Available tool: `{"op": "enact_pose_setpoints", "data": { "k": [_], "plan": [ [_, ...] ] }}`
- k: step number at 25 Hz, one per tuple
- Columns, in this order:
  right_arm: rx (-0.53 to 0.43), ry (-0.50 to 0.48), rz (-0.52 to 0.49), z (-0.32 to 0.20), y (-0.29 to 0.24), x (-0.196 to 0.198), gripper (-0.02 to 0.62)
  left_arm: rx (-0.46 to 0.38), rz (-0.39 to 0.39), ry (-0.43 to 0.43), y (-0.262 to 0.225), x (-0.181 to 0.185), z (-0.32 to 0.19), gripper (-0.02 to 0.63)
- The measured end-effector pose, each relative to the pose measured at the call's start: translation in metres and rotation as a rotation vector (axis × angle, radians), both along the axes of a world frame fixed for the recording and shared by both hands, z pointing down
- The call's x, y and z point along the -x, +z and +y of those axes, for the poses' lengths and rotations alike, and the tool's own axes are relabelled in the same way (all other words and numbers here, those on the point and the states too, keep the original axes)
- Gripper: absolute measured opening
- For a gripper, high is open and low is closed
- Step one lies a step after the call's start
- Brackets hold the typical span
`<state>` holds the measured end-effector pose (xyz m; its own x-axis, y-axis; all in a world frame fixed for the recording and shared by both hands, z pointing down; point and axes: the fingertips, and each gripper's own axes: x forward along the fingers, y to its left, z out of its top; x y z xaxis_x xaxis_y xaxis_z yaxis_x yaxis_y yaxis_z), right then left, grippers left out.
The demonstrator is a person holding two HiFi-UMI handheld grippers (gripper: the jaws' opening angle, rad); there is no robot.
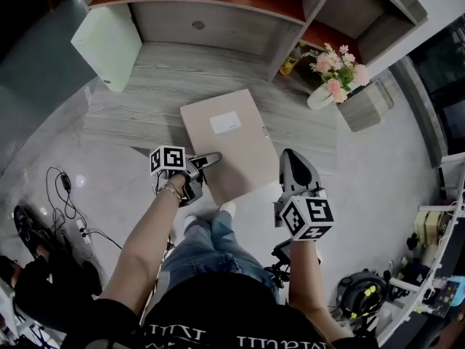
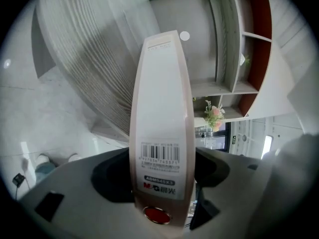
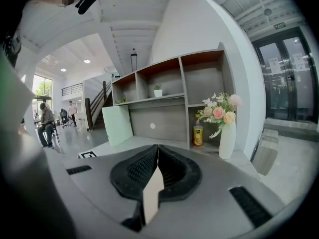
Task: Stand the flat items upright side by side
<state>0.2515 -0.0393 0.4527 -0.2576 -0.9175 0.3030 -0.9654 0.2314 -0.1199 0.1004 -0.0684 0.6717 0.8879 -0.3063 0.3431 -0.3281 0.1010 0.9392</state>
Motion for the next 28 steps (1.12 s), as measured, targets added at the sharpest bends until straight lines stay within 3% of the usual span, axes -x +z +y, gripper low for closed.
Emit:
{"op": "enact_pose_setpoints", "data": {
  "k": [6,11,19,28],
  "plan": [
    [-0.012,-0.024,-0.02,-0.017,-0.007,0.008,0.015,-0.002,-0.138,0.047,-0.021,0.014,-0.013,0.33],
    [-0.05,-0.043,-0.041,-0.026,-0.024,0.011,0.015,-0.033,-0.268,0.153,-0.042,0.028,-0.03,0.33],
    [-0.12,-0.049,-0.024,-0.039,-0.052,-0.002,0.015,-0.16,-0.546,0.359,-0.092,0.057,-0.069,0.33],
    [-0.178,-0.013,-0.011,-0.053,-0.078,-0.044,0.015,-0.31,-0.859,0.555,-0.134,0.068,-0.104,0.33]
  ]
}}
